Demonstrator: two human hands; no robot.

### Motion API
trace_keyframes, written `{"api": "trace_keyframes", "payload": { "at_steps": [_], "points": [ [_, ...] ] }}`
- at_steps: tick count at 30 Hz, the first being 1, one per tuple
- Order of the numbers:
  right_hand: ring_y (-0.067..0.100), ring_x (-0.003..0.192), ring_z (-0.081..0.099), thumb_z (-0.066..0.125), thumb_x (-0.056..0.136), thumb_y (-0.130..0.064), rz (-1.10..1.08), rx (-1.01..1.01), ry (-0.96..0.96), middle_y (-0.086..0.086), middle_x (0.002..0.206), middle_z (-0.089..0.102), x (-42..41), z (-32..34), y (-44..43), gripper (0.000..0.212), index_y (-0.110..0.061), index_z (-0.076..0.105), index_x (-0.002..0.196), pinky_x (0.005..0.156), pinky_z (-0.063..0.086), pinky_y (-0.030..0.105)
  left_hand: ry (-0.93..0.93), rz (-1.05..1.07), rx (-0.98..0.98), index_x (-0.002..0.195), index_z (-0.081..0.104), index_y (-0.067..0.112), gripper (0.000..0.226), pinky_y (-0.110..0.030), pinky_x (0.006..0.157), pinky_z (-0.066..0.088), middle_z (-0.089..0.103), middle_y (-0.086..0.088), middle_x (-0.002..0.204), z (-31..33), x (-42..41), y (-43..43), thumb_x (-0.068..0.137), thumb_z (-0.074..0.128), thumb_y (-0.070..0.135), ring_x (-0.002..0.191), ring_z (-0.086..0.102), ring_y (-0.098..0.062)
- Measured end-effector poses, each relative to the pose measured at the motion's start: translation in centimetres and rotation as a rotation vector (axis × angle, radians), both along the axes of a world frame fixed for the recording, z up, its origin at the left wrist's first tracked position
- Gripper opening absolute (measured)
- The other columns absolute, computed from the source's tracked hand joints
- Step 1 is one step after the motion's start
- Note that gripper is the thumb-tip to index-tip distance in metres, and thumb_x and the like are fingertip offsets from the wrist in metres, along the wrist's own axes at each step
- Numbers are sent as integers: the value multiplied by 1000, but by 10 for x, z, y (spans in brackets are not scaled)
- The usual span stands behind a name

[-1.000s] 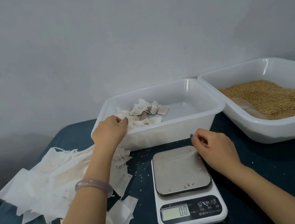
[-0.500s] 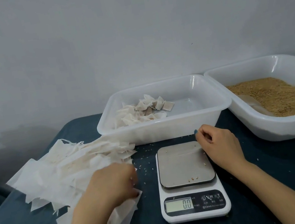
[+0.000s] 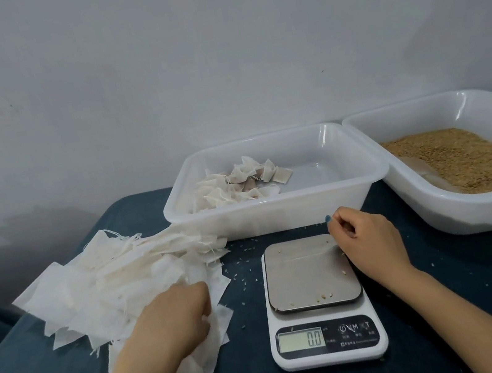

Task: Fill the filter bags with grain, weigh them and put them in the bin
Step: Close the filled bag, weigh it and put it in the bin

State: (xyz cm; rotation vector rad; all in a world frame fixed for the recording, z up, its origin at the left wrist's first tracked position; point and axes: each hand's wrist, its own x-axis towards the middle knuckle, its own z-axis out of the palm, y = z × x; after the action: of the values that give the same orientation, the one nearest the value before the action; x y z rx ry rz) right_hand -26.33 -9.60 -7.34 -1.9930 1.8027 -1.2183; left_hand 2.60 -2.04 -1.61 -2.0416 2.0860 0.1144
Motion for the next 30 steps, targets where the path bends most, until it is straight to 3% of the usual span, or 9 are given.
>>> {"api": "trace_keyframes", "payload": {
  "at_steps": [4, 7, 13, 17, 19, 22, 25, 30],
  "points": [
    [12, 49, 45, 53, 95, -37, -1, 2, 0, -6, 52, 49, 0, 0, 0, 34, -23, 49, 64, 46, 32, 26, 195, -39, -218, 94, 53, 32, 5, -29, 81, 48, 59, 11, 97, 5, -7, -13, 96, 55, 28, 94, 57, -14],
    [12, 49, 46, 53, 95, -37, -6, 4, -6, -7, 52, 49, 0, 0, 0, 34, -24, 48, 64, 46, 30, 25, 315, -80, -367, 102, 55, 29, 4, -27, 80, 47, 60, 13, 97, 6, -17, -23, 98, 53, 28, 92, 55, -11],
    [11, 50, 48, 55, 95, -39, -6, -9, 8, -9, 52, 51, -1, 2, 1, 33, -25, 52, 65, 46, 30, 24, 490, -93, -435, 101, 55, 28, 5, -28, 72, 38, 60, 6, 99, 0, -24, -42, 99, 51, 25, 88, 54, -13],
    [2, 63, 56, 56, 91, -46, 54, -29, 41, -21, 62, 59, 2, 9, 5, 28, -34, 61, 66, 49, 28, 20, 643, -33, -524, 101, 61, 25, 7, -23, 69, 41, 62, 8, 95, 0, -26, -44, 98, 56, 23, 82, 56, -8],
    [-1, 71, 55, 58, 90, -46, 87, -29, 70, -26, 66, 59, 5, 10, 6, 25, -38, 63, 67, 51, 29, 19, 608, 12, -551, 96, 62, 28, 2, -17, 65, 40, 62, 13, 90, 0, -24, -42, 95, 60, 27, 77, 56, -3],
    [-2, 75, 54, 59, 90, -42, 102, -30, 85, -25, 67, 59, 9, 10, 7, 23, -39, 65, 68, 52, 30, 19, 463, 70, -601, 86, 61, 33, 7, -28, 68, 49, 65, 16, 82, 1, -19, -33, 91, 65, 36, 78, 60, -7],
    [-1, 73, 55, 58, 90, -43, 110, -22, 70, -23, 65, 59, 9, 9, 7, 23, -39, 65, 68, 53, 33, 21, 315, 117, -643, 84, 59, 31, 14, -34, 68, 50, 65, 11, 80, 7, -15, -27, 92, 64, 41, 80, 59, -15],
    [1, 65, 56, 56, 90, -48, 113, -8, 85, -20, 63, 60, 8, 9, 7, 25, -38, 65, 68, 54, 37, 20, 303, 159, -600, 84, 56, 24, 22, -35, 71, 48, 59, 6, 83, 15, -11, -27, 93, 64, 43, 82, 57, -19]
  ]
}}
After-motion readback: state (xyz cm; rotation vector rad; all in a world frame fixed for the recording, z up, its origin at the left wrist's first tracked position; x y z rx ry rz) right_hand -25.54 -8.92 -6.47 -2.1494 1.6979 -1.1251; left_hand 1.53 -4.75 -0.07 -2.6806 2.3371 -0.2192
